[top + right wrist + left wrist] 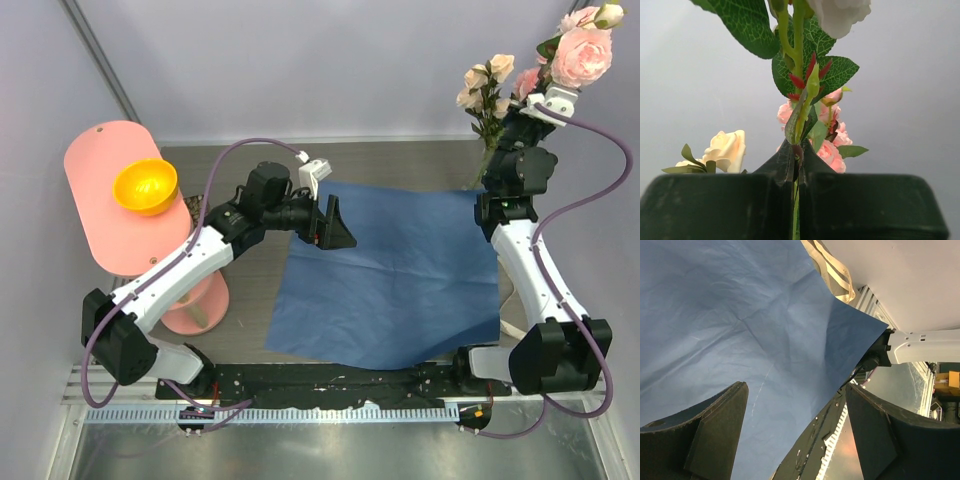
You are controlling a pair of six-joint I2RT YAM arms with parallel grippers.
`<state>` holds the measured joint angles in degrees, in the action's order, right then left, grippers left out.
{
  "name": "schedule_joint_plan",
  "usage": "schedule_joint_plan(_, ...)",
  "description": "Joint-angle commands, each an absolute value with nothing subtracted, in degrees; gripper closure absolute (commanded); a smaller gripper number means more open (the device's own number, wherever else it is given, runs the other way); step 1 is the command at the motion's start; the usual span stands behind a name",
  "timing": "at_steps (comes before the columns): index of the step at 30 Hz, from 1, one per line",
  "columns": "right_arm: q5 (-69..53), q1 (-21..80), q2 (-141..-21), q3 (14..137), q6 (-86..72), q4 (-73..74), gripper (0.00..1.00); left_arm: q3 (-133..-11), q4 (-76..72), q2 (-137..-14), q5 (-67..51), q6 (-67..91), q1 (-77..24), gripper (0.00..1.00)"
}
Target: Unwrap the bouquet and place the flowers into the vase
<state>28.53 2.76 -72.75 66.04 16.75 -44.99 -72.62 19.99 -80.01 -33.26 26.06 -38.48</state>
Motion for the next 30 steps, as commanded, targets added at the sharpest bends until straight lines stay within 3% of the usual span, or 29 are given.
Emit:
schedule_joint_plan(1,26.1,2.5,-74.6,68.7,17.4,-51.1,0.99,-73.3,18.5,-80.0,-34.5,25.1,-38.0,0.17)
schedule_joint_plan(14,24.5,2.6,-78.7,70.0,21.4,-52.0,0.99,-73.1,18.2,-80.8,-35.1,25.5,-37.5,0.17)
schedule_joint_plan(30,23.8,2.5,-75.1,69.7,22.7,-49.7,0.99,-72.5,16.6,-81.2,-36.5,26.8,-37.3,0.17)
